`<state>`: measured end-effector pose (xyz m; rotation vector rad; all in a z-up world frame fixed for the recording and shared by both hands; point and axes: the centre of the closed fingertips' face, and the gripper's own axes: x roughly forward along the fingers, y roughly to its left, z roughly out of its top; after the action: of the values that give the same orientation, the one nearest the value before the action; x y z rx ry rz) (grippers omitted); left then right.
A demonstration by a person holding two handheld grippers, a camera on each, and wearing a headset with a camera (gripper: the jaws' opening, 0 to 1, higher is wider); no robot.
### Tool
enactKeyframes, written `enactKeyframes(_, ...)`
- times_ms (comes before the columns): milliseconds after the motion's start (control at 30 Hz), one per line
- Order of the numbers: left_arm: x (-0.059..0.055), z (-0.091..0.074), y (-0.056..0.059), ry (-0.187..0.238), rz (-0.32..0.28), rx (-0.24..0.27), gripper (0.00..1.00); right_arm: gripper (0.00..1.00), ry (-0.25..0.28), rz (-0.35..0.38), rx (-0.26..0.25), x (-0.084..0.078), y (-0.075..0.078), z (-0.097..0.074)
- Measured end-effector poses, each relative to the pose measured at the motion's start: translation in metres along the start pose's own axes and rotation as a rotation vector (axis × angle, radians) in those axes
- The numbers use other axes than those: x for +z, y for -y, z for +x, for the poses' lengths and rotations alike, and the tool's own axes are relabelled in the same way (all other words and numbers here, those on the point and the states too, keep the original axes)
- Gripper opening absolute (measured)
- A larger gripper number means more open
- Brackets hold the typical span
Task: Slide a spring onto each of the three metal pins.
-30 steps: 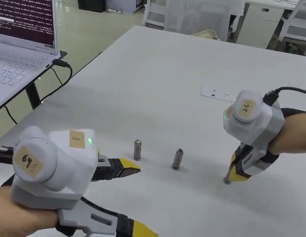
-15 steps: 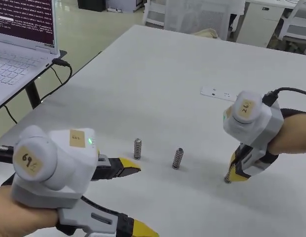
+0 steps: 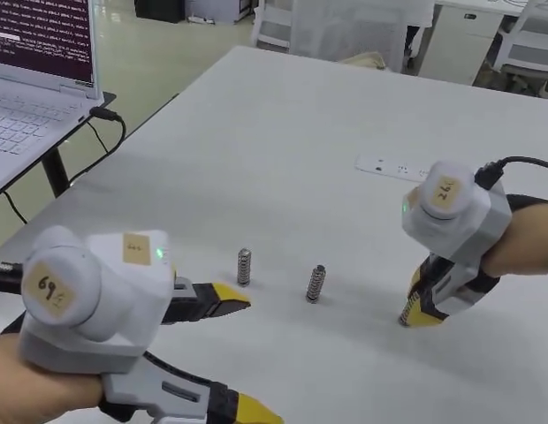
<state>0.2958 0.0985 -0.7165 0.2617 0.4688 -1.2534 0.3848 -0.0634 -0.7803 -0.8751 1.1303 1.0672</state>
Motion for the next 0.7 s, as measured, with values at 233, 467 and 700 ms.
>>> enactKeyframes(233,-0.001,0.0,0.0,-0.001,-0.001,0.001,0.66,0.27,0.038,0.021,-0.016,0.0,-0.001,-0.004)
enactKeyframes(467,-0.001,-0.002,-0.003,0.003,-0.004,0.01,0.66,0.36,0.091,0.063,-0.04,0.0,0.0,-0.007)
enactKeyframes(700,-0.001,-0.002,-0.005,0.008,-0.011,0.013,0.66,0.41,0.14,0.089,-0.056,0.0,-0.005,-0.012)
